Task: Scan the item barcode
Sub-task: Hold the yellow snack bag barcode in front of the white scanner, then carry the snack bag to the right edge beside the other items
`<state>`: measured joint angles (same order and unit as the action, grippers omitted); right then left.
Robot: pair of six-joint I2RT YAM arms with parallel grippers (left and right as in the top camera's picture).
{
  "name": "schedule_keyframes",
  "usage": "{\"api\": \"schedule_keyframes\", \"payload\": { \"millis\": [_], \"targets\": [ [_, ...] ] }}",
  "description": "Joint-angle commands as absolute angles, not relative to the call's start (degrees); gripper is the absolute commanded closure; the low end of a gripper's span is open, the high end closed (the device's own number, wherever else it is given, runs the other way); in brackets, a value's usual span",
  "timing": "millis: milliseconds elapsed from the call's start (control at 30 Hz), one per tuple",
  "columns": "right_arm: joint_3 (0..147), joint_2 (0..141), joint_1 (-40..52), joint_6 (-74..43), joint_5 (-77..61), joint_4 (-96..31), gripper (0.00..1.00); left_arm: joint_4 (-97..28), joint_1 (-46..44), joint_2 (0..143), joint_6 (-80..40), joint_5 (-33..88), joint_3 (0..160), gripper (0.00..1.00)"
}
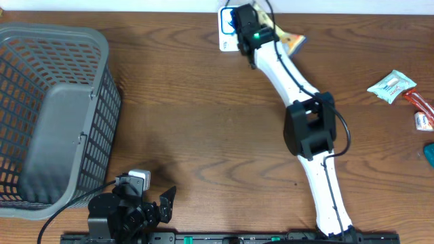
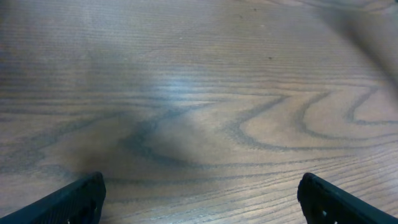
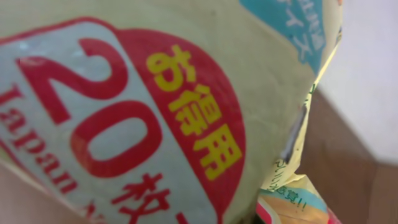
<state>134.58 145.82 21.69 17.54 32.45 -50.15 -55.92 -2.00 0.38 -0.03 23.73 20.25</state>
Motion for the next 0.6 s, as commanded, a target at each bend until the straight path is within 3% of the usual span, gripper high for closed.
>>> {"api": "schedule_keyframes", "payload": {
  "millis": [0, 167, 300, 567],
  "targets": [
    [136.1, 132.9, 19.2, 7.1, 35.9, -55.9, 0.99, -56.6, -2.2, 0.3, -0.1, 24.2, 20.3, 0.02],
    [136.1, 126.0, 12.6, -7.4, 28.4, -71.6, 0.99, -56.6, -2.2, 0.3, -0.1, 24.2, 20.3, 0.02],
    [135.8, 126.0, 5.3, -9.4, 16.9, -81.1, 0.99, -56.6, -2.2, 0.3, -0.1, 24.2, 20.3, 0.01],
    [121.8, 127.0, -5.2, -9.3, 8.7, -79.9, 0.99, -56.6, -2.2, 0.3, -0.1, 24.2, 20.3, 0.01]
  ]
}}
